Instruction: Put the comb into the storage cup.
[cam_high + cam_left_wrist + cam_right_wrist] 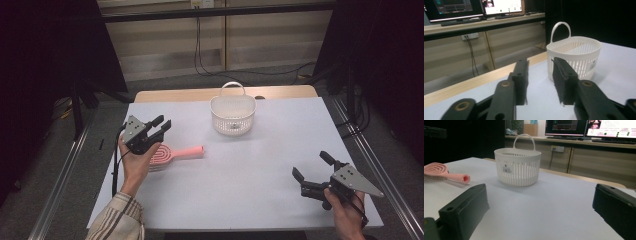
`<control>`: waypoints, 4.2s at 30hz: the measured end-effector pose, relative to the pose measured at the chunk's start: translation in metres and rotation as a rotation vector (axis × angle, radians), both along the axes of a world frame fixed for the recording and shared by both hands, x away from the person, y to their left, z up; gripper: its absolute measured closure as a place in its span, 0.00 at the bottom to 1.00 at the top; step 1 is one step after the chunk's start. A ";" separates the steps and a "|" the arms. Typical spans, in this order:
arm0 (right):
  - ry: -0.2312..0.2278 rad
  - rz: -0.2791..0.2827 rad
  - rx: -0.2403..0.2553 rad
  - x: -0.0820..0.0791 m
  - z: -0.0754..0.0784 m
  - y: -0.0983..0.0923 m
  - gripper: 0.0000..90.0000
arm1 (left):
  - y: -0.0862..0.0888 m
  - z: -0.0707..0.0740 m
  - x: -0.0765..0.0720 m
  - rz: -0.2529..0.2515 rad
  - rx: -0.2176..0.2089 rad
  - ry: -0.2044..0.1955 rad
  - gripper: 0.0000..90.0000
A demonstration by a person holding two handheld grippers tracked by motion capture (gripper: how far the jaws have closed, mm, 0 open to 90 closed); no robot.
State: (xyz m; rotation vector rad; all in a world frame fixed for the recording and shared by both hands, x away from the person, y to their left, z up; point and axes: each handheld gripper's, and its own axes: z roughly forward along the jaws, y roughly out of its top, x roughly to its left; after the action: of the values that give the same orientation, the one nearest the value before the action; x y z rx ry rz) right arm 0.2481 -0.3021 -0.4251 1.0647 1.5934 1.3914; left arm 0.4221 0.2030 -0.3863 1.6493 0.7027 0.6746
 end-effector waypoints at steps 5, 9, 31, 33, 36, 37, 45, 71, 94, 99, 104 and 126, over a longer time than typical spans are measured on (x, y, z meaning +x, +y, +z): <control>-0.001 0.001 -0.001 0.000 0.000 0.000 0.00 | 0.003 0.002 0.000 -0.026 -0.016 0.022 0.98; 0.000 0.000 0.000 0.000 0.000 0.000 0.00 | 0.004 0.002 0.000 -0.031 -0.028 0.039 1.00; 0.000 0.005 -0.008 0.000 0.000 0.000 0.00 | -0.001 0.009 0.002 -0.162 0.088 0.234 1.00; 0.002 0.003 -0.009 0.000 0.000 0.000 0.00 | -0.001 0.008 0.003 -0.164 0.112 0.271 0.98; 0.005 -0.001 -0.014 0.000 0.000 0.000 0.00 | -0.005 0.005 0.004 -0.184 0.161 0.318 0.98; 0.005 -0.001 -0.014 0.000 0.000 0.000 0.00 | -0.007 0.005 0.005 -0.192 0.198 0.326 0.98; 0.001 0.005 -0.013 0.000 0.000 0.000 0.00 | -0.015 0.008 0.004 -0.198 0.305 0.335 1.00; 0.005 0.004 -0.024 0.001 -0.001 0.000 0.00 | -0.069 -0.008 0.014 -0.370 0.493 0.472 1.00; 0.006 0.008 -0.024 0.000 -0.001 -0.001 0.00 | -0.086 -0.032 0.018 -0.385 0.577 0.564 1.00; 0.008 0.007 -0.024 0.000 -0.001 -0.001 0.00 | -0.085 -0.034 0.022 -0.386 0.598 0.566 1.00; 0.005 0.010 -0.022 0.000 -0.001 -0.001 0.00 | -0.085 -0.035 0.023 -0.382 0.590 0.571 1.00; 0.011 0.010 -0.024 0.000 -0.001 -0.001 0.00 | -0.081 -0.039 0.033 -0.331 0.579 0.590 1.00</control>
State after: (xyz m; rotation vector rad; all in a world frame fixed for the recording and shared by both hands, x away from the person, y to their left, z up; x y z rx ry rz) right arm 0.2483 -0.3030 -0.4261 1.0533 1.6221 1.3717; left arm 0.4546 0.1218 -0.4257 2.4819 0.6468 0.1354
